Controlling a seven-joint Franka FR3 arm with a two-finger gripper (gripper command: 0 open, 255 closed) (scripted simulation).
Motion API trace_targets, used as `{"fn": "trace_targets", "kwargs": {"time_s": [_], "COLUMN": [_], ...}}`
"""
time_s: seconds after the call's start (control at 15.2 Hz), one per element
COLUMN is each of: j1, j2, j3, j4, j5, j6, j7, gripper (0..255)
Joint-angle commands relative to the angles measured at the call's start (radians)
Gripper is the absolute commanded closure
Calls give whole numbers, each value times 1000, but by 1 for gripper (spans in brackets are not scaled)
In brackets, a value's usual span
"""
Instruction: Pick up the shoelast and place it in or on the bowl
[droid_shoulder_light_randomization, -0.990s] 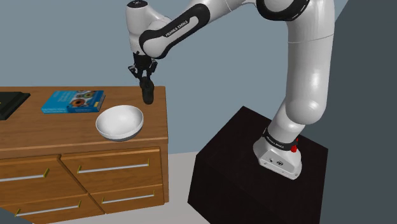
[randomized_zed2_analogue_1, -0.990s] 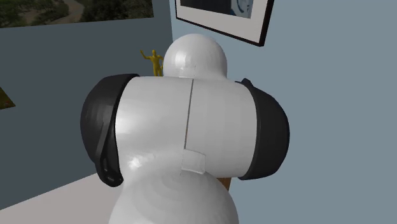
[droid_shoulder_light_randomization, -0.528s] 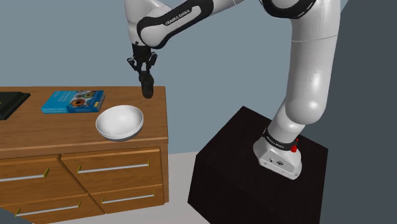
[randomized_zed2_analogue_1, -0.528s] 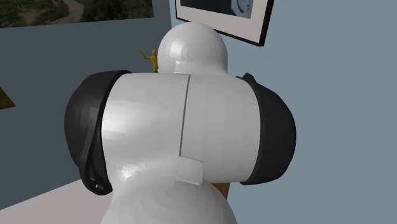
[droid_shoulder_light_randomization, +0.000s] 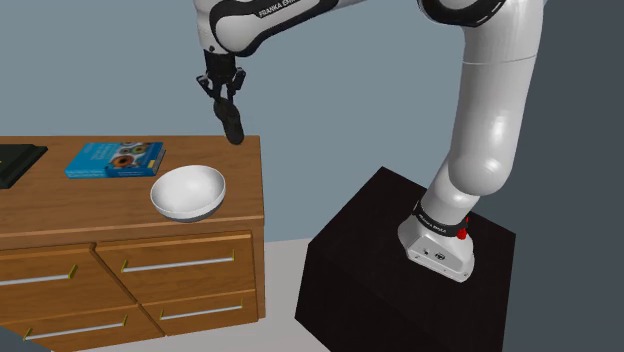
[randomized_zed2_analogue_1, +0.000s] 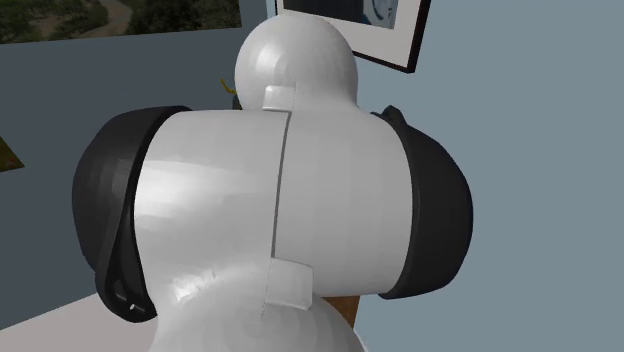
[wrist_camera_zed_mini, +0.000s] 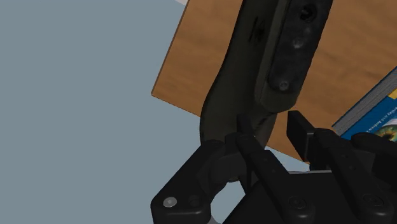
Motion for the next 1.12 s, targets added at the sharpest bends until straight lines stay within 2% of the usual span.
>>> {"fn": "trace_targets", "kwargs": {"time_s": [0.0, 0.53, 1.06], "j1": [-1, 120, 257], "j2": [-3, -14, 36], "j3": [1, 48, 92], "j4": [9, 47, 174], "j5": [3, -22, -56], "j6": [-10, -97, -216], "j7": [-5, 154, 305], "gripper": [255, 255, 255]}}
